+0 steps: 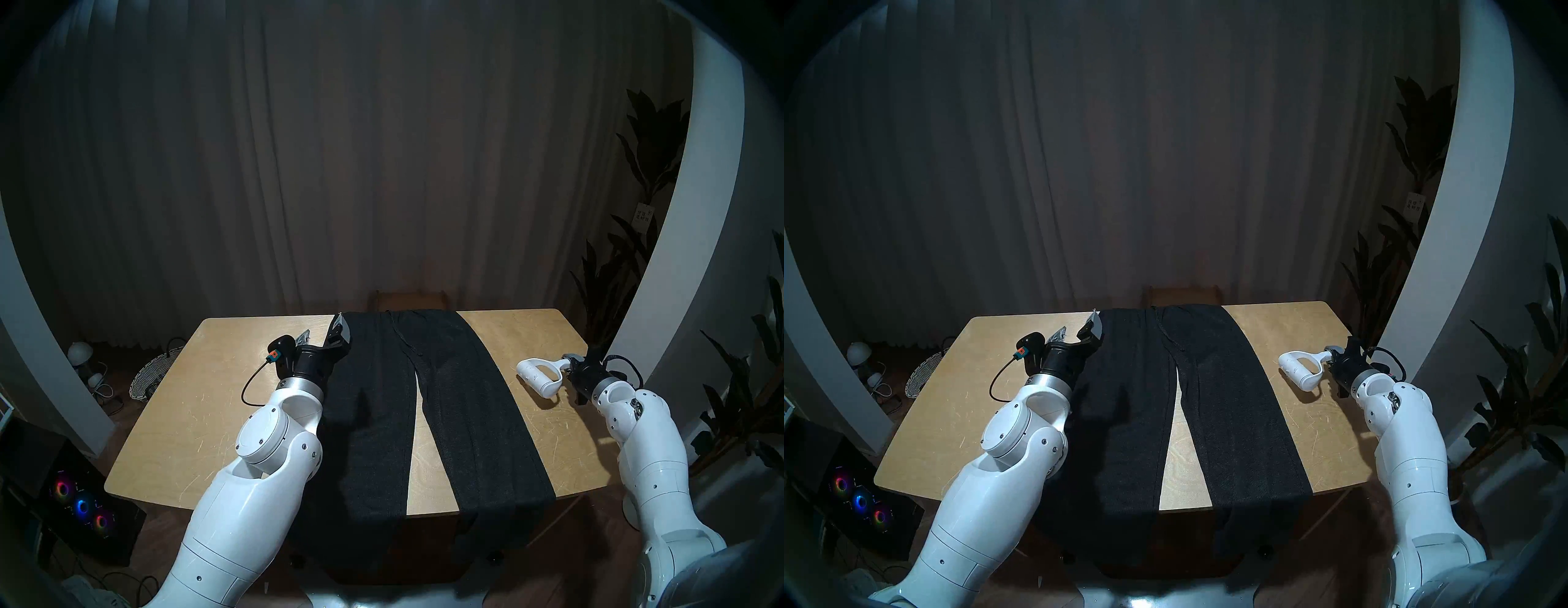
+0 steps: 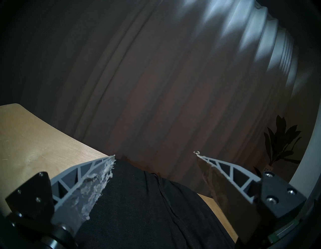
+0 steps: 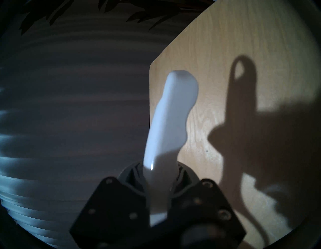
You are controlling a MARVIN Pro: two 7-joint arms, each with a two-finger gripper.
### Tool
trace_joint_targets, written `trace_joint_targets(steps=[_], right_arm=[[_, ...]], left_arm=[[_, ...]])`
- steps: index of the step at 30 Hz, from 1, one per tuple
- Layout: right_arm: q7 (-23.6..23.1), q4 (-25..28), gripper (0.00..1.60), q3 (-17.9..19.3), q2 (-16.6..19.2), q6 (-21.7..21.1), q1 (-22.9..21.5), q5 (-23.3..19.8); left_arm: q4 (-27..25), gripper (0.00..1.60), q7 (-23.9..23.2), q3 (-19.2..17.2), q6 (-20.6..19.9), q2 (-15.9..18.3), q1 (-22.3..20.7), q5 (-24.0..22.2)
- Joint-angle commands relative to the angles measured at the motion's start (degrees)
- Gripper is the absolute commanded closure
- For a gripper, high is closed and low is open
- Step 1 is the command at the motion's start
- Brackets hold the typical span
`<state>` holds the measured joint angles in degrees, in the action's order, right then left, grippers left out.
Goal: Remove lint and debris from pants with a lint roller
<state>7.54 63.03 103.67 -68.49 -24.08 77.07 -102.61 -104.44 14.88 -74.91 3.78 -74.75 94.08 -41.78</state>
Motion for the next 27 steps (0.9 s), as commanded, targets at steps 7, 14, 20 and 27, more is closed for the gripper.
trace_joint_targets(steps=[7,14,20,27], right_arm=[[-0.6,-0.1,1.60,-1.3,0.0,4.9,-1.3,3.6],[4.4,0.8,1.60,-1.8,0.9,4.1,-0.2,3.7],[11.6,5.4,1.60,-2.7,1.3,4.9,1.6,4.6],[20.8,12.3,0.50,-0.5,0.6,3.7,5.8,0.3]], left_arm=[[-1.0,0.00,-0.3,-0.6,1.3,0.2,-0.8,0.8],[-0.3,0.00,1.4,-0.9,2.0,0.0,-1.2,2.4],[0.4,0.00,1.6,-1.7,2.5,-0.4,-1.3,1.3],[0.6,0.00,1.4,-3.9,3.1,-0.1,0.4,-0.9]])
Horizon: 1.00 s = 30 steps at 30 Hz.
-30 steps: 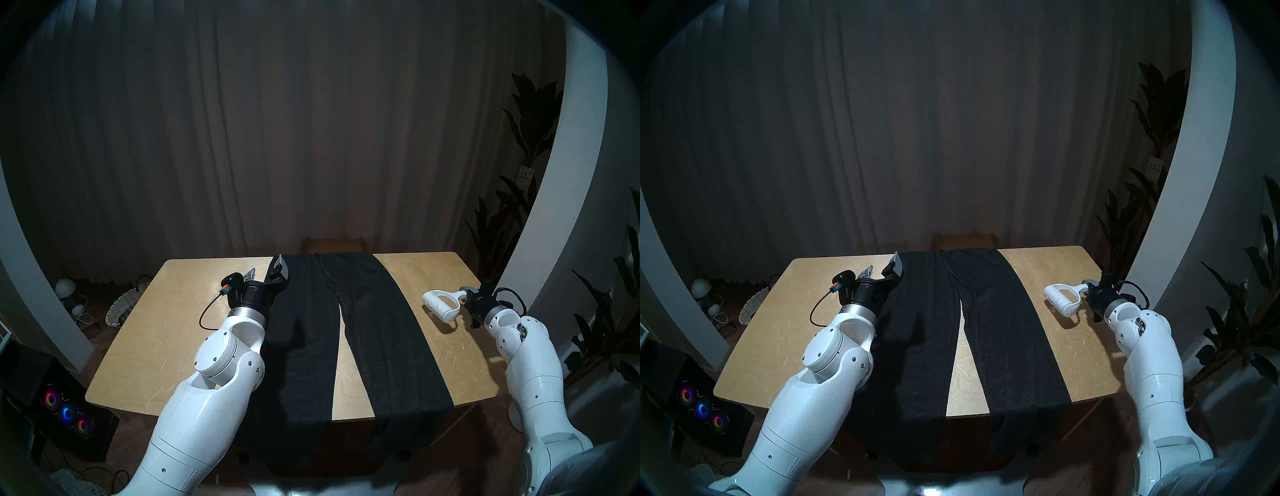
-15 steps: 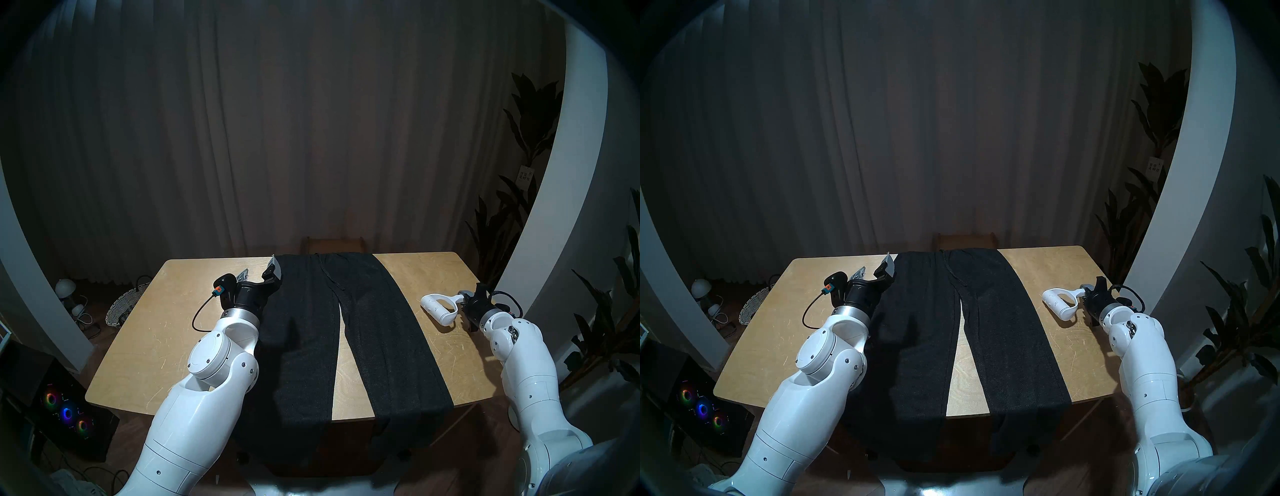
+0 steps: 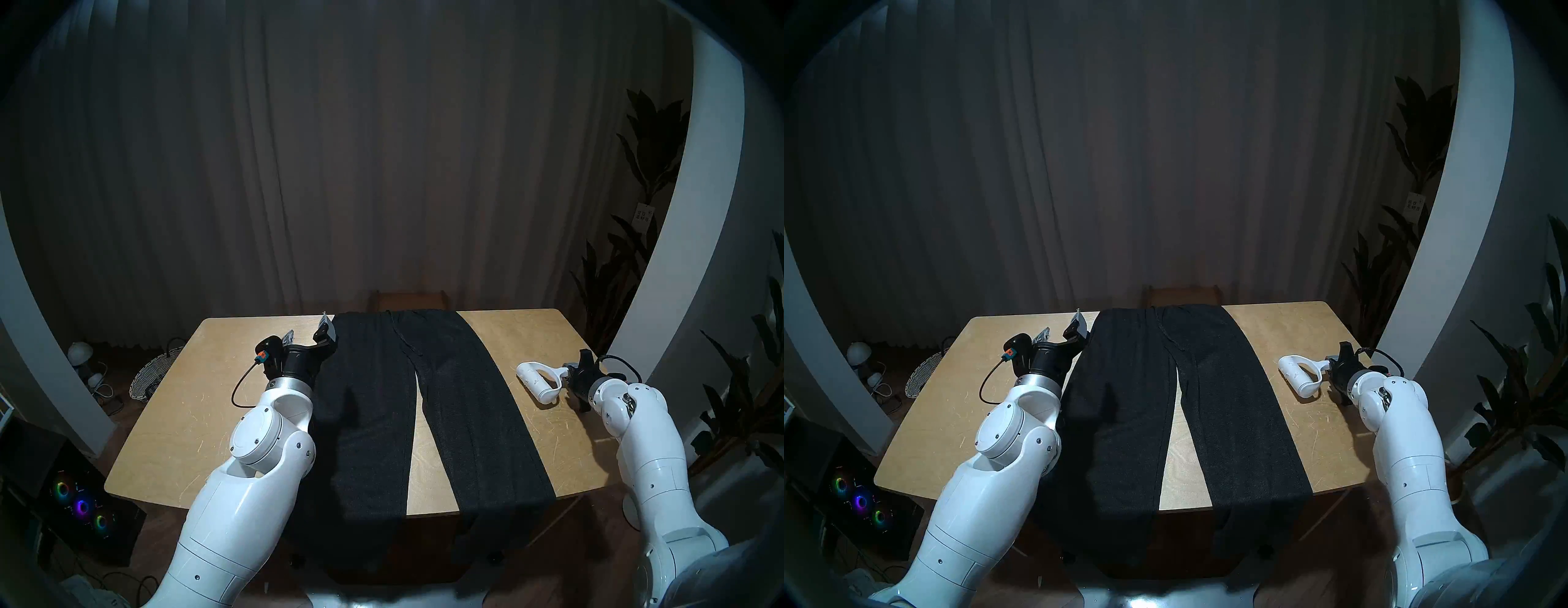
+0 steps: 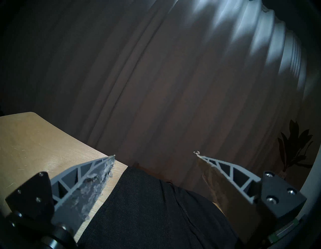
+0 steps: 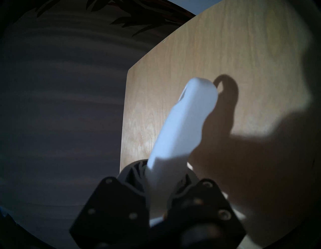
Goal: Remove lint and debris from pants with a lint roller
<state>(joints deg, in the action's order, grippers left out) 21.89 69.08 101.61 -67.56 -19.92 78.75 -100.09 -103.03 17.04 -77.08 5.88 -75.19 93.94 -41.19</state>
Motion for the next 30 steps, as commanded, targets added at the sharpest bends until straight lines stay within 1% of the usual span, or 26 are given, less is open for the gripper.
trace_joint_targets(steps=[1,2,3,5,6,7,8,9,10,11,12,14,15,16,17,19,20,21,22,23,24,26,27,29,30], right_arm=[[7.1,6.6,0.00,2.0,-0.4,-0.9,4.4,-3.3],[7.1,6.6,0.00,2.0,-0.4,-0.9,4.4,-3.3],[9.7,8.8,0.00,3.0,-1.1,-0.9,5.6,-4.7],[10.1,9.6,0.00,3.2,-1.1,-0.7,6.1,-4.9],[11.1,11.1,0.00,3.7,-1.2,-0.4,7.1,-5.3],[11.1,11.1,0.00,3.7,-1.2,-0.4,7.1,-5.3],[13.2,13.6,0.00,4.5,-1.0,-0.5,8.4,-5.9],[14.3,13.9,0.00,4.9,-0.9,-1.0,8.5,-6.8],[14.3,13.9,0.00,4.9,-0.9,-1.0,8.5,-6.8],[16.9,15.9,0.00,5.6,-0.6,-2.4,9.7,-8.7],[16.9,15.9,0.00,5.6,-0.6,-2.4,9.7,-8.7],[18.5,17.8,0.00,6.8,-0.7,-1.6,11.0,-8.7],[19.9,19.6,0.00,8.2,-0.9,-1.4,12.6,-9.8],[19.5,20.0,0.00,9.0,-0.9,-1.1,12.9,-9.9],[20.3,21.2,0.00,9.6,-0.8,-1.2,13.4,-10.3],[20.5,21.7,0.00,10.3,-0.9,-1.2,13.5,-10.9],[21.3,23.0,0.00,11.3,-1.3,-1.1,13.8,-11.9],[22.2,24.4,0.00,12.0,0.0,-1.3,14.0,-11.2],[22.6,24.5,0.00,12.4,0.4,-1.6,13.6,-11.5],[22.6,24.5,0.00,12.4,0.4,-1.6,13.6,-11.5],[23.3,25.9,0.00,13.0,0.7,-1.5,14.0,-11.3],[23.4,27.1,0.00,13.6,1.4,-1.7,13.5,-10.9],[21.8,27.4,0.00,12.9,2.5,-2.1,12.2,-9.3],[21.6,29.0,0.00,11.9,4.0,-2.9,10.6,-7.9],[21.1,30.4,0.00,10.5,4.9,-3.9,9.0,-7.3]], left_arm=[[-0.9,0.00,-0.9,-2.1,1.1,0.5,0.9,-1.7],[-0.9,0.00,-0.9,-2.1,1.1,0.5,0.9,-1.7],[-1.1,0.00,-0.9,-3.0,1.4,0.6,1.7,-2.4],[-1.1,0.00,-0.8,-3.3,1.6,0.6,1.9,-2.6],[-1.2,0.00,-1.1,-4.1,2.0,0.4,2.3,-3.7],[-1.2,0.00,-1.1,-4.1,2.0,0.4,2.3,-3.7],[-1.4,0.00,-1.3,-4.4,2.3,0.4,2.7,-4.0],[-1.4,0.00,-1.4,-4.5,2.3,0.4,2.7,-4.0],[-1.4,0.00,-1.4,-4.5,2.3,0.4,2.7,-4.0],[-1.2,0.00,-1.5,-4.5,2.9,0.4,2.7,-3.9],[-1.2,0.00,-1.5,-4.5,2.9,0.4,2.7,-3.9],[-0.9,0.00,-2.9,-4.6,3.5,1.0,2.8,-4.0],[-1.1,0.00,-4.7,-4.6,3.9,2.0,3.0,-4.1],[-1.5,0.00,-6.5,-4.7,4.0,3.2,3.5,-4.1],[-1.9,0.00,-7.2,-4.8,4.2,3.9,3.9,-4.0],[-2.2,0.00,-7.5,-5.0,4.2,4.5,4.3,-3.6],[-2.4,0.00,-8.2,-5.4,4.2,5.0,4.7,-3.8],[-2.7,0.00,-8.4,-7.9,4.0,4.3,5.3,-7.4],[-2.6,0.00,-8.3,-8.7,3.7,4.7,5.3,-7.6],[-2.6,0.00,-8.3,-8.7,3.7,4.7,5.3,-7.6],[-2.5,0.00,-8.2,-9.7,3.5,4.8,5.4,-8.4],[-2.1,0.00,-7.0,-11.3,2.3,5.0,5.1,-9.9],[-1.2,0.00,-6.5,-11.4,2.1,6.1,4.7,-8.2],[-0.4,0.00,-6.5,-11.8,1.4,7.5,4.4,-7.3],[0.0,0.00,-7.1,-11.8,1.2,9.1,4.2,-5.3]])
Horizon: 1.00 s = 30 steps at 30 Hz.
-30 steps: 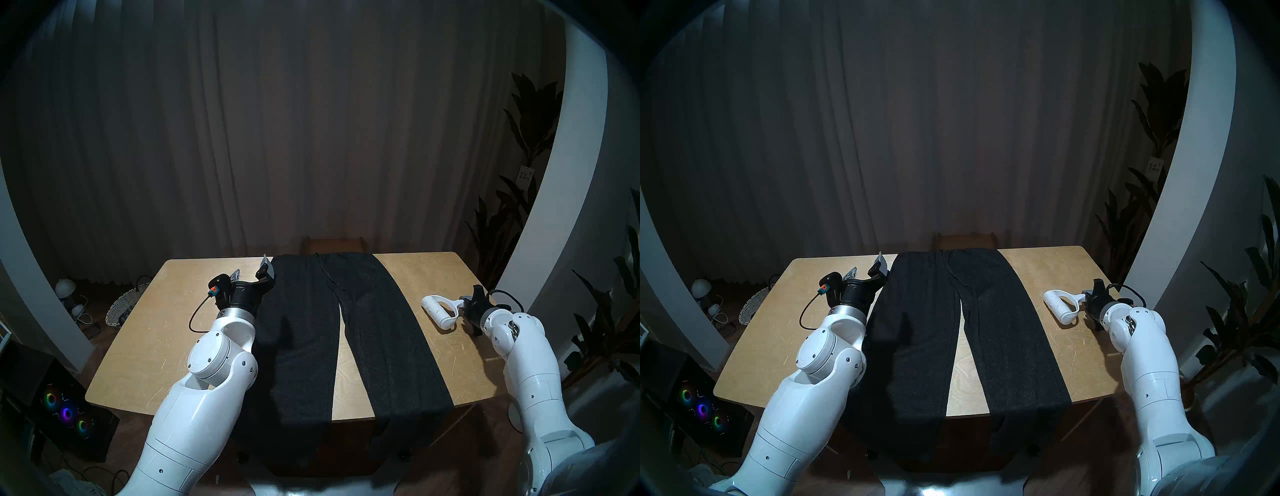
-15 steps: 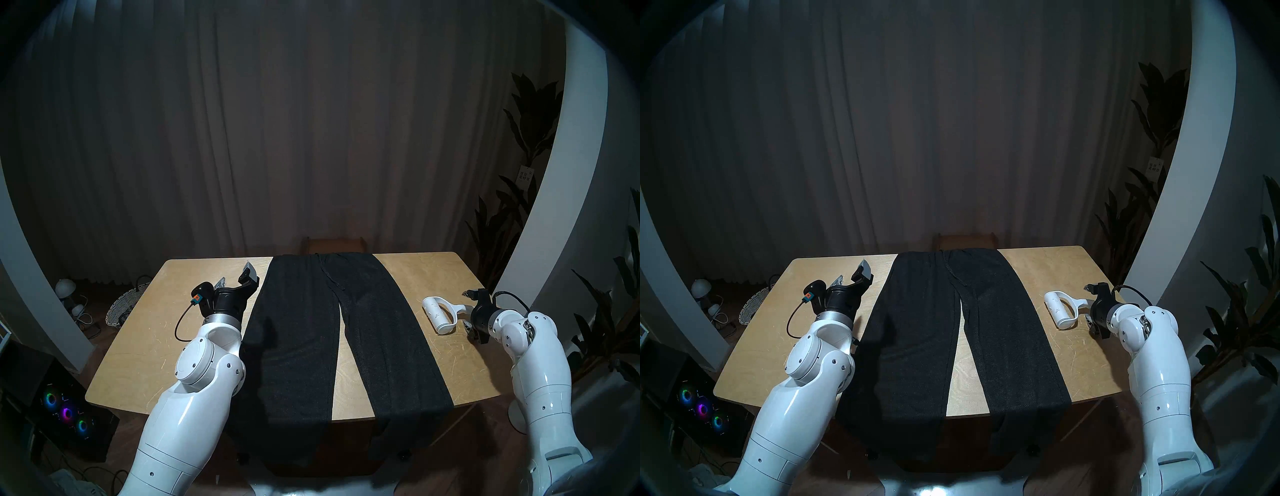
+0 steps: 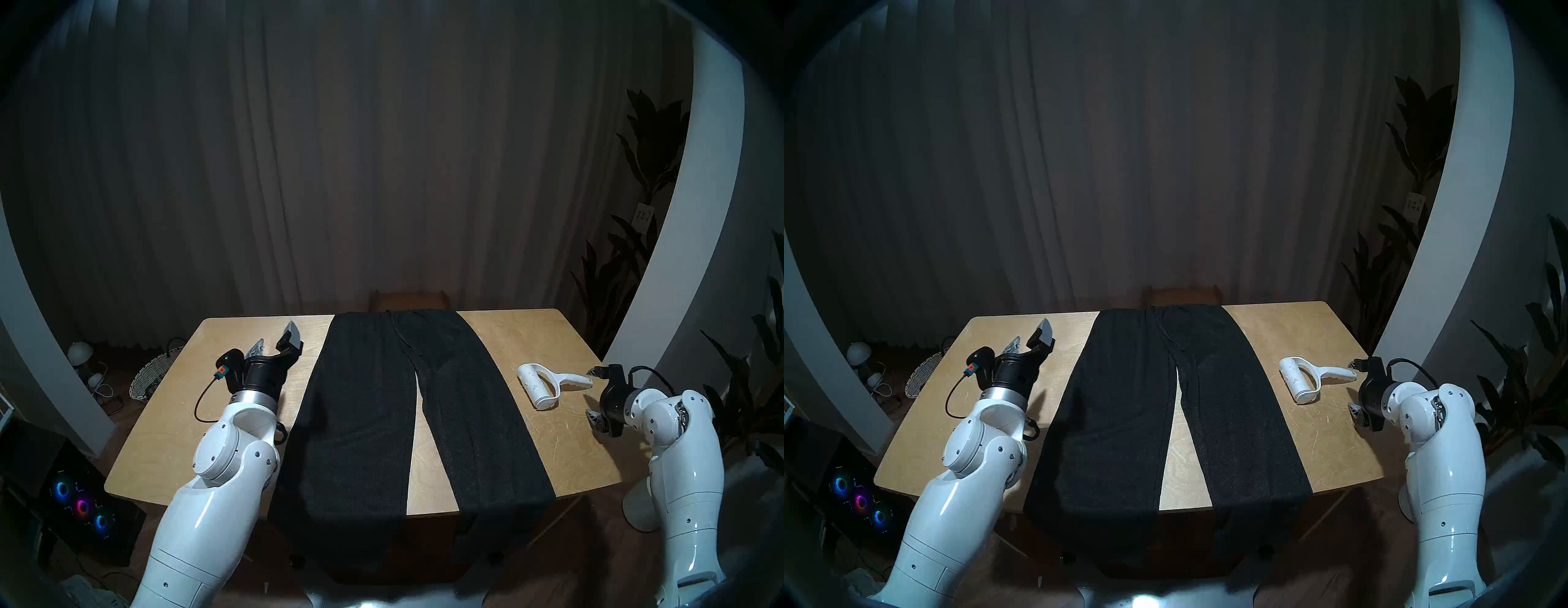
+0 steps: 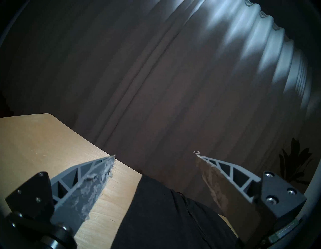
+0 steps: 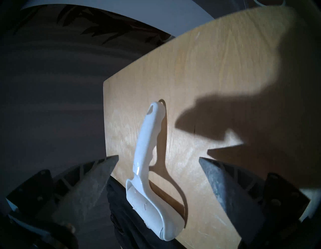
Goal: Remove lint and debris from pants with a lint roller
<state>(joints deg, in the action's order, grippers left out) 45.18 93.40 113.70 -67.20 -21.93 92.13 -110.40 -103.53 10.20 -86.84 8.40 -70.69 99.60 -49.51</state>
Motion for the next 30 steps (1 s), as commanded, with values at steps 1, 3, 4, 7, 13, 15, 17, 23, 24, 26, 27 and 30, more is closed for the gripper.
trace_joint_targets(steps=[1,3,4,7,13,15,17,23,24,26,27,30], right_arm=[[-2.4,6.4,0.00,-2.8,5.4,-2.9,-5.5,3.5],[-2.6,7.7,0.00,-3.7,5.8,-3.4,-6.1,4.2],[-2.9,8.4,0.00,-5.4,6.7,-4.2,-7.3,5.2],[-2.6,9.8,0.00,-7.6,7.5,-5.6,-8.4,6.4],[-2.1,11.4,0.00,-15.7,10.1,-9.9,-12.2,10.9],[-2.4,11.2,0.00,-17.8,11.0,-11.1,-13.5,12.7],[-2.8,10.7,0.00,-20.5,11.3,-12.2,-15.0,14.5],[-3.8,8.6,0.00,-25.6,11.3,-14.5,-18.4,18.3],[-4.2,8.4,0.00,-26.4,11.5,-14.7,-18.4,19.3],[-4.5,7.1,0.00,-28.2,11.6,-15.6,-19.6,20.9],[-4.9,6.4,0.00,-28.9,11.5,-15.8,-20.2,21.6],[-5.8,4.7,0.00,-30.7,11.8,-16.7,-21.8,24.1]], left_arm=[[0.1,0.00,-1.4,-2.0,-0.7,5.1,-1.3,3.3],[0.0,0.00,-1.8,-2.2,-0.9,5.7,-1.1,3.8],[0.0,0.00,-2.2,-2.2,-1.3,6.9,-0.6,5.0],[0.3,0.00,-2.9,-2.3,-1.6,8.4,0.1,6.8],[1.4,0.00,-3.6,-3.3,-2.9,11.7,0.9,11.0],[1.5,0.00,-4.2,-3.3,-3.4,12.8,0.7,12.3],[1.0,0.00,-4.7,-4.1,-3.9,13.4,0.2,12.4],[0.5,0.00,-5.7,-4.7,-5.9,15.9,-0.2,14.3],[0.4,0.00,-5.9,-4.8,-6.1,16.2,-0.3,14.5],[0.3,0.00,-6.3,-5.0,-6.7,16.8,-0.6,14.7],[-0.3,0.00,-6.8,-5.9,-5.9,15.4,-0.9,12.6],[-1.9,0.00,-8.1,-7.5,-5.9,15.4,-0.8,10.7]])
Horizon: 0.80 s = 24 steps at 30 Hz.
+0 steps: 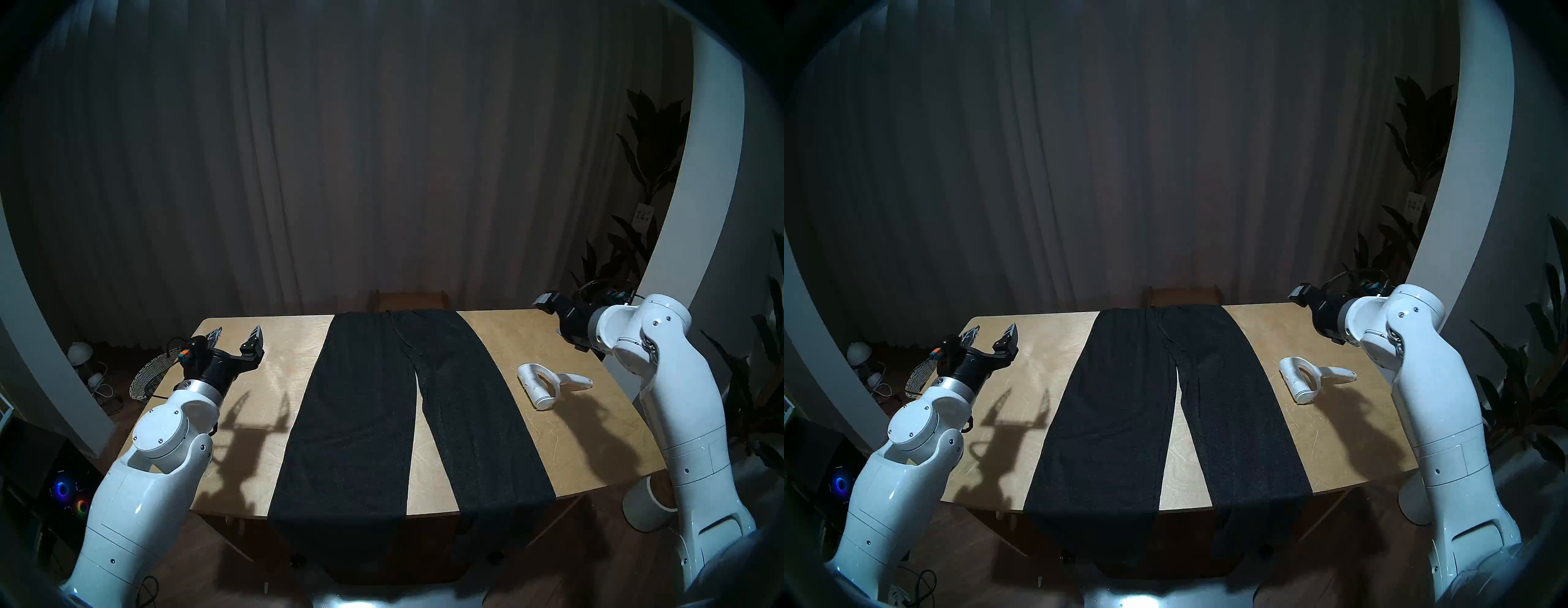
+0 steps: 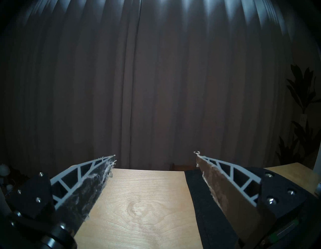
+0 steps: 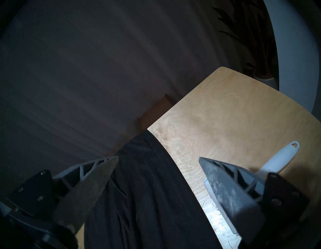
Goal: Remove lint and debris from pants with a lint roller
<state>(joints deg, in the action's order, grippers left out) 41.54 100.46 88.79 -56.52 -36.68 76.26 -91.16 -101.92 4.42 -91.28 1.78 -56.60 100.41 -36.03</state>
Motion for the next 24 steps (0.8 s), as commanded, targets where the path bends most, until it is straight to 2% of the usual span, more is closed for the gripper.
trace_joint_targets(steps=[1,5,9,15,20,21,24], right_arm=[[-2.6,-3.7,0.00,-6.9,1.3,-2.5,-7.1,6.0],[-6.8,-6.4,0.00,-8.9,2.2,-2.8,-9.0,9.4],[-10.4,-6.1,0.00,-9.9,3.0,-2.4,-10.0,11.4],[-16.1,-8.2,0.00,-13.4,2.4,-2.2,-13.6,15.3],[-20.8,-9.2,0.00,-16.2,3.5,0.0,-14.0,17.9],[-21.7,-9.5,0.00,-16.7,3.9,0.0,-13.7,18.4],[-25.1,-9.4,0.00,-17.3,4.5,3.7,-12.2,19.9]], left_arm=[[-3.9,0.00,-3.0,-3.7,0.5,1.4,-1.4,-3.5],[-4.6,0.00,-5.3,-4.8,-0.6,2.6,-0.5,-5.6],[-5.6,0.00,-9.1,-4.8,-0.8,4.0,0.5,-6.9],[-4.8,0.00,-10.6,-4.3,-2.2,3.7,0.2,-8.7],[-4.1,0.00,-6.4,-2.9,-3.3,1.9,-1.3,-6.9],[-3.9,0.00,-3.6,-2.6,-3.4,0.4,-2.2,-6.6],[-3.1,0.00,-3.6,-1.8,-3.3,0.1,-3.7,-6.9]])
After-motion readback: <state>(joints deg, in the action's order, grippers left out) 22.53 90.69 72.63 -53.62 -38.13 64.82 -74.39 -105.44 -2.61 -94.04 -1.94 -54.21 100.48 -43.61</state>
